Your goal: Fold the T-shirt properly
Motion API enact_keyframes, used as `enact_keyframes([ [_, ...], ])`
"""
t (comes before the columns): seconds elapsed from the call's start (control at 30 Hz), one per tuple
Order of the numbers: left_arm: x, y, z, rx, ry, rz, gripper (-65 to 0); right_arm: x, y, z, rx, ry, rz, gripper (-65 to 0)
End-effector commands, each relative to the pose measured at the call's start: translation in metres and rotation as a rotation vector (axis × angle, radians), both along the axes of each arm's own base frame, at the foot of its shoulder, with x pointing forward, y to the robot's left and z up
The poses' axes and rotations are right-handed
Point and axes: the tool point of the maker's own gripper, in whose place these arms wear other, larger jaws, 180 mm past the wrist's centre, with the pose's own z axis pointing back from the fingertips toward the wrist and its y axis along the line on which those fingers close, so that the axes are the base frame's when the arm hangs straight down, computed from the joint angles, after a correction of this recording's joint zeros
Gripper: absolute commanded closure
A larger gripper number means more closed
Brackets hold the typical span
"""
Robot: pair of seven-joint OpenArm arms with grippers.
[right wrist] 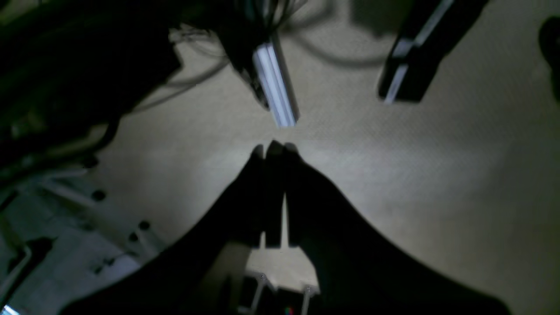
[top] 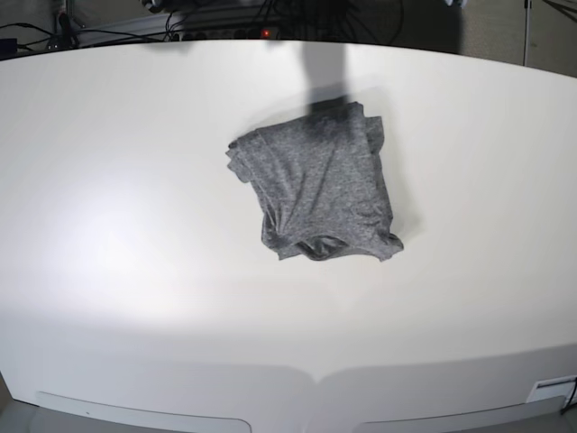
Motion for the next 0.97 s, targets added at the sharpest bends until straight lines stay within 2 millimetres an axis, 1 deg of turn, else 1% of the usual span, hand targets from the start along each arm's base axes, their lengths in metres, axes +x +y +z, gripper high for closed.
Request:
enact_keyframes([
  [0.0,-0.002,-0.005,-0.001,-0.001,-0.001,-0.007,0.0,0.003,-0.008,-0.001,-0.009,-0.011,0.005,0.0],
  [0.07,0.005,-0.023,-0.004,-0.021,-0.006,-0.003,0.0,0.01,-0.007,-0.008,-0.007,-0.021,0.028,0.0],
  [0.13,0.015,-0.037,-0.007,-0.037,-0.02,0.009,0.0,0.015,-0.008,-0.014,-0.031,-0.023,0.072,0.0],
  [0.23,0.03,-0.046,-0.01,-0.027,-0.035,0.066,0.0,0.027,-0.012,-0.019,-0.08,-0.046,0.117,0.0],
  [0.3,0.037,-0.045,-0.012,-0.009,-0.042,0.083,0.0,0.036,-0.01,-0.022,-0.094,-0.073,0.142,0.0],
  [0.4,0.049,-0.037,-0.015,0.028,-0.047,0.131,0.0,0.057,-0.001,-0.025,-0.098,-0.136,0.14,0.0],
  [0.5,0.055,-0.037,-0.016,0.026,-0.023,0.192,0.0,0.072,0.022,-0.028,-0.052,-0.16,0.166,0.0],
  [0.57,0.054,-0.036,-0.017,0.028,-0.008,0.187,0.0,0.072,0.041,-0.03,-0.015,-0.15,0.209,0.0],
  [0.63,0.054,-0.033,-0.017,0.039,-0.005,0.186,0.0,0.074,0.055,-0.032,-0.005,-0.151,0.218,0.0],
  [0.8,0.053,-0.03,-0.018,0.056,-0.001,0.189,0.0,0.077,0.071,-0.035,-0.003,-0.144,0.233,0.0],
  [0.93,0.053,-0.031,-0.018,0.055,-0.002,0.189,0.0,0.076,0.072,-0.035,0.0,-0.14,0.24,0.0],
])
